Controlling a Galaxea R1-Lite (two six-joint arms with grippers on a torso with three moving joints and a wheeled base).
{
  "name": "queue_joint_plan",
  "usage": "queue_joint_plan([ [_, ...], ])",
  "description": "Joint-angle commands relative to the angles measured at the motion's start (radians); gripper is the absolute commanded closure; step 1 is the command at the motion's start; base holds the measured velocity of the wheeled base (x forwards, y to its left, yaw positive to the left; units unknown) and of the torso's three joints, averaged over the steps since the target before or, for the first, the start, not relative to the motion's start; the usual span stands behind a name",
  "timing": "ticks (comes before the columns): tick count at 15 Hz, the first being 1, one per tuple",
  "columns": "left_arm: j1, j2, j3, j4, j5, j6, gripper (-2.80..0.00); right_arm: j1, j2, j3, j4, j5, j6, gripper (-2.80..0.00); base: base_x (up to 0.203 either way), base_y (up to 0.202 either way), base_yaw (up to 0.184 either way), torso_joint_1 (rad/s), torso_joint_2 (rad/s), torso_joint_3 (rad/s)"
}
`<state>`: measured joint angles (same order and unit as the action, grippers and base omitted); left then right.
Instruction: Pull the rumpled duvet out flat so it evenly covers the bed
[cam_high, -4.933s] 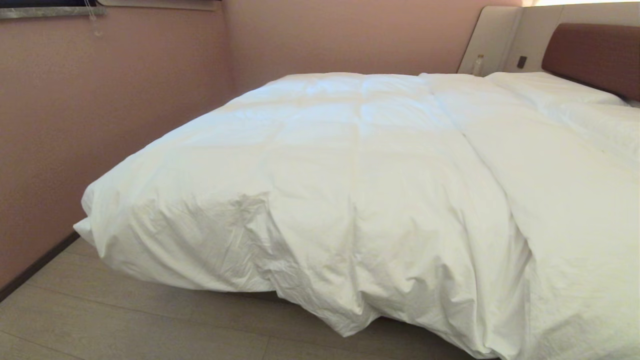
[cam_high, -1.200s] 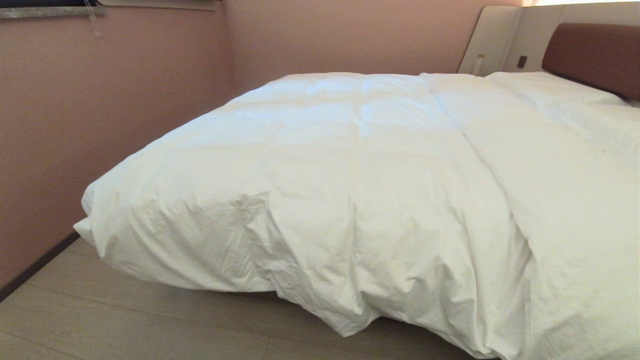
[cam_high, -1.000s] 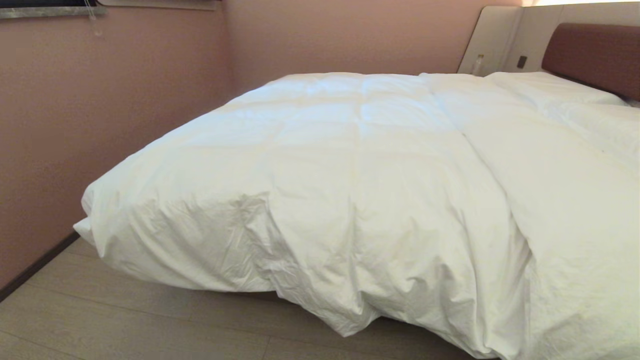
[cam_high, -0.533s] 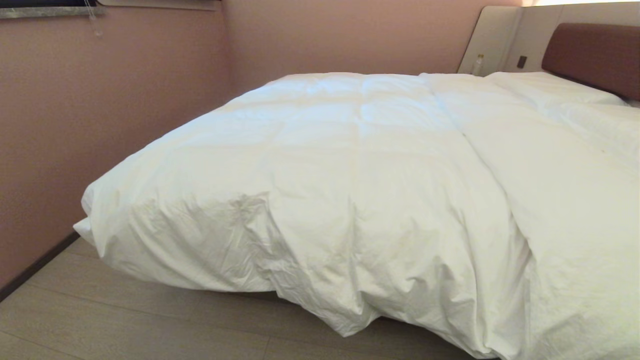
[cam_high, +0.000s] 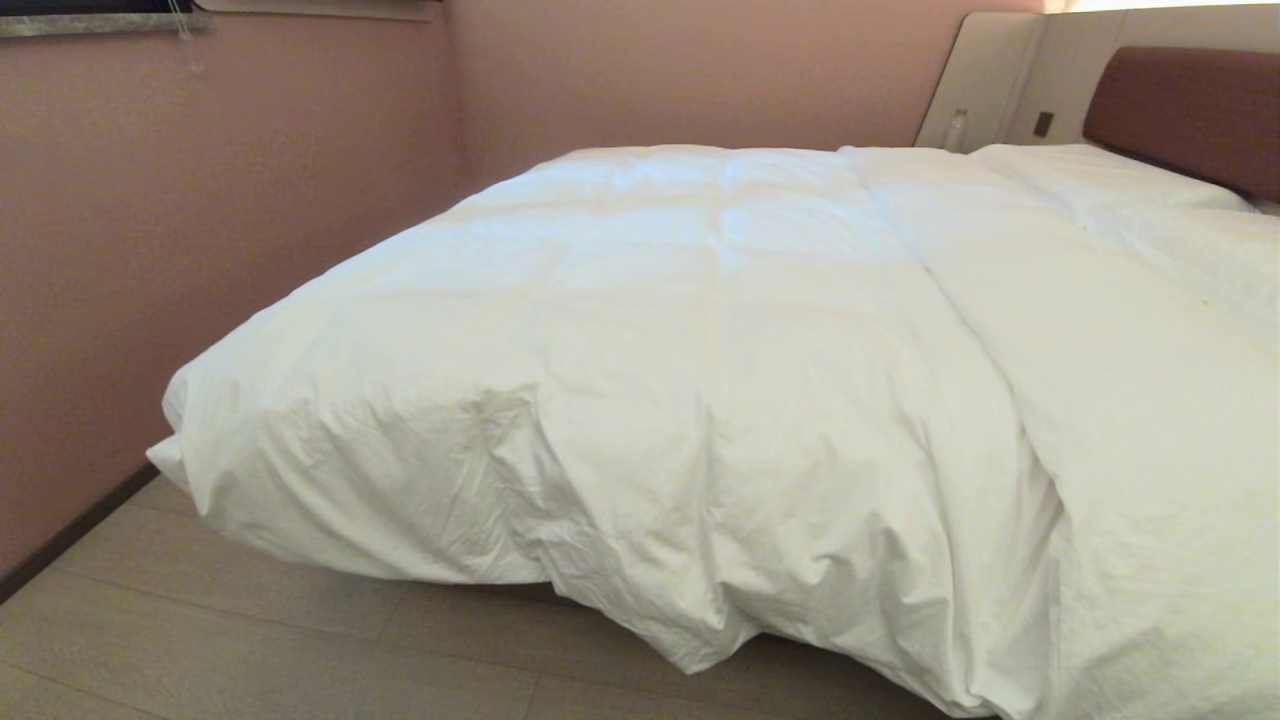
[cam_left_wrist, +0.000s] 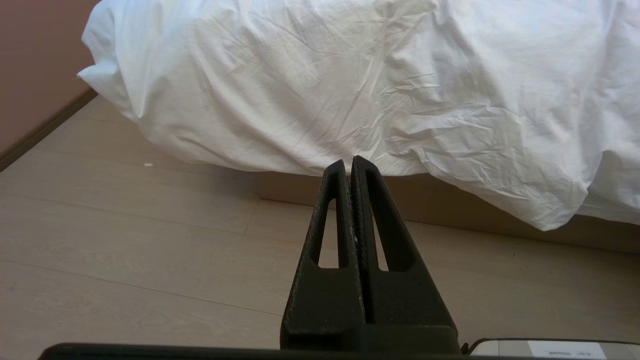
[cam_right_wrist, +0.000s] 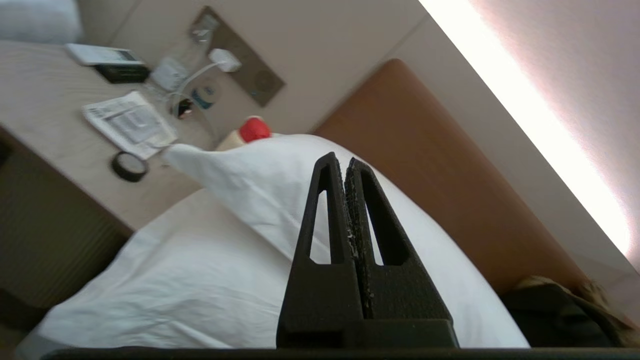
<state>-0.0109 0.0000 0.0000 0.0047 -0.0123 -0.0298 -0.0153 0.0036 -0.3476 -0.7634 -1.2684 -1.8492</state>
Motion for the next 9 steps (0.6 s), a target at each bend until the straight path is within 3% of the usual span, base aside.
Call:
queue_joint_plan([
  [1,0.0,0.0,0.0,0.0,0.0,-0.001,0.0,0.0,0.001,-0.067,-0.003,-0.005,-0.179,0.0,0.0,0.0,0.0,0.0,0.0,0.0],
  [4,0.0,0.0,0.0,0.0,0.0,-0.001,0.0,0.0,-0.001,-0.129,0.141,-0.006,-0.244,0.0,0.0,0.0,0.0,0.0,0.0,0.0],
  [9,0.0,0.0,0.0,0.0,0.0,-0.001,0.0,0.0,-0.004,-0.246,0.635,-0.002,-0.24,0.0,0.0,0.0,0.0,0.0,0.0,0.0],
])
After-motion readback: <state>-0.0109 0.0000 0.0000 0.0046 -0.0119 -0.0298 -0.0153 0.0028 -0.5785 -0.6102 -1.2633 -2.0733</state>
